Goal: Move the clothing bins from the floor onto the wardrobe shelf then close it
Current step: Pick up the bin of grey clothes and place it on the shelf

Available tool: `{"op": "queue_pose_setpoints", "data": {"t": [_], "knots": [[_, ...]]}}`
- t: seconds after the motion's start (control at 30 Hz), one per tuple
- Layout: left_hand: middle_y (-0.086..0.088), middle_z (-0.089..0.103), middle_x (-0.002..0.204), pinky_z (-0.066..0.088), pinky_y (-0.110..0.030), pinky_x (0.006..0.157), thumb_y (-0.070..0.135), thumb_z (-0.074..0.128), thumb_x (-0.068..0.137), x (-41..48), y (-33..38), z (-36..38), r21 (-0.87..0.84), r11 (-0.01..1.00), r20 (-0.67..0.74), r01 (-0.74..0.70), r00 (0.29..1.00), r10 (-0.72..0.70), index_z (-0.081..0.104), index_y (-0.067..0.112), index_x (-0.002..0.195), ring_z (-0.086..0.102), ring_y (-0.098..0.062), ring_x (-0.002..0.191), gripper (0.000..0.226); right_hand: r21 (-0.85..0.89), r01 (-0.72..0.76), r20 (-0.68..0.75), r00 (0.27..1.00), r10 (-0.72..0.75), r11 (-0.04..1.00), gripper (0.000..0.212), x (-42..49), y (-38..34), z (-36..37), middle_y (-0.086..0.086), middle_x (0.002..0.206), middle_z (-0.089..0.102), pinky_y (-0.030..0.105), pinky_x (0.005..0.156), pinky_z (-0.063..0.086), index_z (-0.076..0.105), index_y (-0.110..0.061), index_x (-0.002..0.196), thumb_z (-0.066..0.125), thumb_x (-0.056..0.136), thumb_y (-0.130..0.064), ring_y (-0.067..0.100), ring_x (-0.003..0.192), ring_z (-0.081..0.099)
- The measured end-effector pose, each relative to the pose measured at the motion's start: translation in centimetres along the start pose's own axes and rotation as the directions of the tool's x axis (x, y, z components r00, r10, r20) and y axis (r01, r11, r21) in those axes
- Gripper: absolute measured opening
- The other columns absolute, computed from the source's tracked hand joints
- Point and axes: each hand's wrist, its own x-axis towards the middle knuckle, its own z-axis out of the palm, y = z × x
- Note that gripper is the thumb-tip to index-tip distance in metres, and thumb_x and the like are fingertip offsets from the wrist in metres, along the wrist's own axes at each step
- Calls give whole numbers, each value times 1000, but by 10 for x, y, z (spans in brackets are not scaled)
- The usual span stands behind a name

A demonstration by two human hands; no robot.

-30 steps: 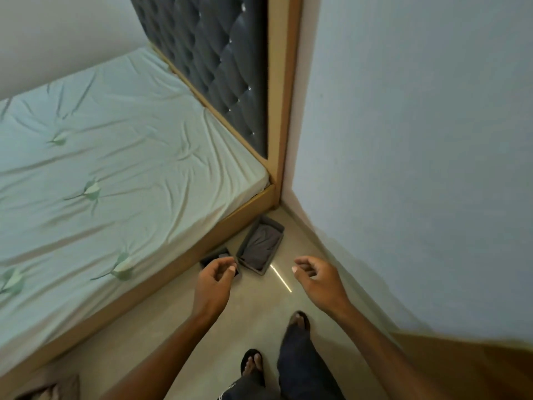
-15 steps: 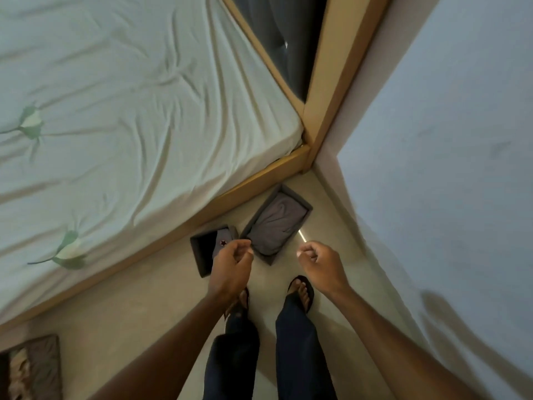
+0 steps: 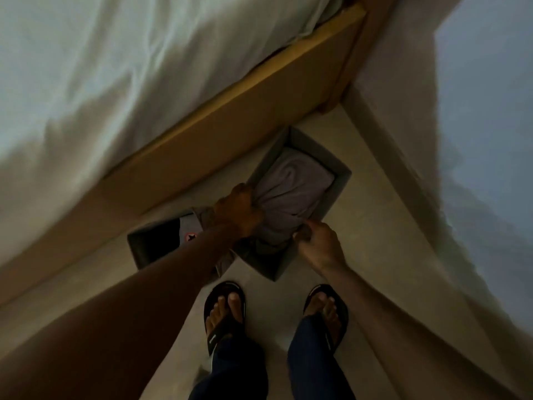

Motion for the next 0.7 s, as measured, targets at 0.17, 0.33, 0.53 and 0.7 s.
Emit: {"op": "queue_pose_setpoints", "data": {"t": [0.17,0.33,0.53,0.7], "knots": [[-13,53,136,44,-38,101,28,48,94,-6,5,-5,-139,987,31,-83,996,88,49,12,134,54,-33,120,44,-12,-29,-80,996,28,1000,27,-11,-3,-11,14,106,68,35,78,51,63,-17,108,47,87,-16,36,98,63],[-9,53,132,46,-35,96,23,49,92,-87,32,-46,-97,963,32,-251,966,255,50,13,131,54,-31,119,41,-22,-45,-88,995,43,999,26,-96,-20,-58,6,81,64,36,66,52,58,-17,112,47,88,-18,23,73,61],[-3,49,136,46,-36,94,31,48,93,-254,81,-121,-54,952,134,-301,943,306,48,16,135,52,-26,120,44,-21,-104,-139,985,100,994,54,-274,-69,-142,12,127,63,37,90,53,40,-17,145,51,94,-30,30,108,63],[-4,51,133,44,-34,96,32,48,92,-403,108,-174,-38,925,282,-377,884,372,45,18,138,53,-25,118,48,66,-147,-248,956,159,987,47,-443,-110,-180,15,125,64,32,86,50,46,-12,141,51,96,-23,30,103,63]]}}
